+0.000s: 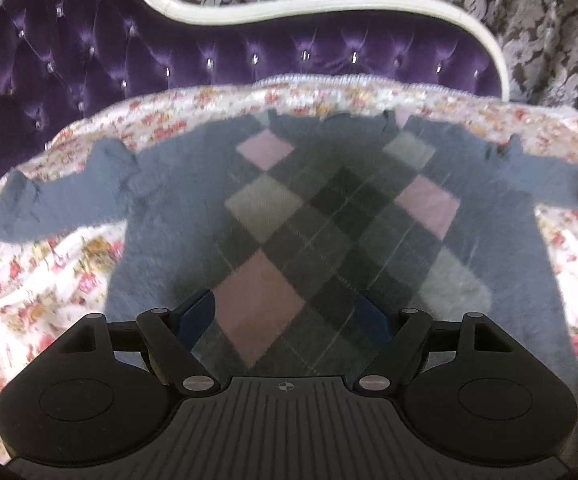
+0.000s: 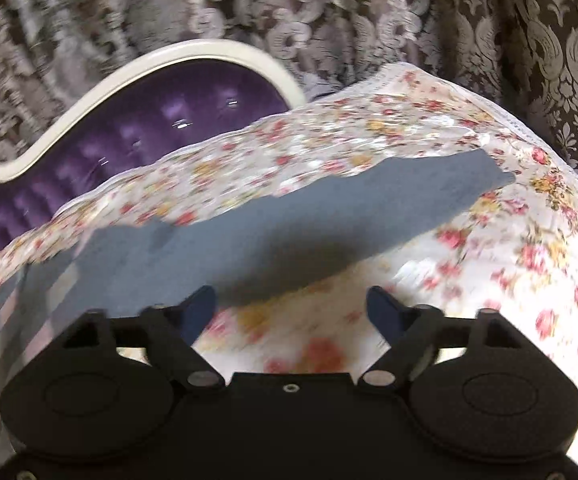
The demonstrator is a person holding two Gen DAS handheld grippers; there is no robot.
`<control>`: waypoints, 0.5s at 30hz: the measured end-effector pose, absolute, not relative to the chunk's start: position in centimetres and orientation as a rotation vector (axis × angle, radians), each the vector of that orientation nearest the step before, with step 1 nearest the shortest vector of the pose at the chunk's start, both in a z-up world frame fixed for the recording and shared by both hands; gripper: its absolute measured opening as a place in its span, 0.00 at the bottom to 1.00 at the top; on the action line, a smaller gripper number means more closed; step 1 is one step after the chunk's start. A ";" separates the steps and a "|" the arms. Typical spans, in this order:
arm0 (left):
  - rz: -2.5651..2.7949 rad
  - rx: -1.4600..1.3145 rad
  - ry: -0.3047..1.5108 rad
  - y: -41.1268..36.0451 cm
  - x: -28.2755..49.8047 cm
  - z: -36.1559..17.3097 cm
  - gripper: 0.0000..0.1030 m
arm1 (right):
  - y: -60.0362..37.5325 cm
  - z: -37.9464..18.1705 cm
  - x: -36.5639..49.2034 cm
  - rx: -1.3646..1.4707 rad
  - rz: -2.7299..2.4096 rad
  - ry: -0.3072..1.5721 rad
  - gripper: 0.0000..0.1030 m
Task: Fold small clothes
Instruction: 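Reach the right gripper to the sleeve cuff nearest it and close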
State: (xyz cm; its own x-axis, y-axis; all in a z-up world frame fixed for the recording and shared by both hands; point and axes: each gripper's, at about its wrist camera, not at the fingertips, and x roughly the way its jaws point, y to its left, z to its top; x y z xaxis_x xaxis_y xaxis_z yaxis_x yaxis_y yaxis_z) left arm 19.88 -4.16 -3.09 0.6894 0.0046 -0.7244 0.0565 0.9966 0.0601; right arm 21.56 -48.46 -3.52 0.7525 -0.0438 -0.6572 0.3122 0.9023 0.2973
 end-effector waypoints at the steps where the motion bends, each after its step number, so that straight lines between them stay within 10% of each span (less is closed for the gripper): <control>1: -0.026 0.084 0.817 -4.2 20.0 -3.5 0.74 | -49.6 -3.9 22.1 0.427 -0.221 0.696 0.68; 15: -0.038 0.100 0.803 -4.0 19.2 -6.2 0.85 | -59.2 -7.7 25.0 0.670 -0.424 0.583 0.68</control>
State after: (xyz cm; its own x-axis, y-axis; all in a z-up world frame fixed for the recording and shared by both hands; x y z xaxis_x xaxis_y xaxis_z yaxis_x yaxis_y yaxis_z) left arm 19.17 -3.97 -6.22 0.6941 0.0038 -0.7198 0.0721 0.9946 0.0747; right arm 25.00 -59.21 -7.73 0.7602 -0.1791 -0.6245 0.5392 0.7101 0.4528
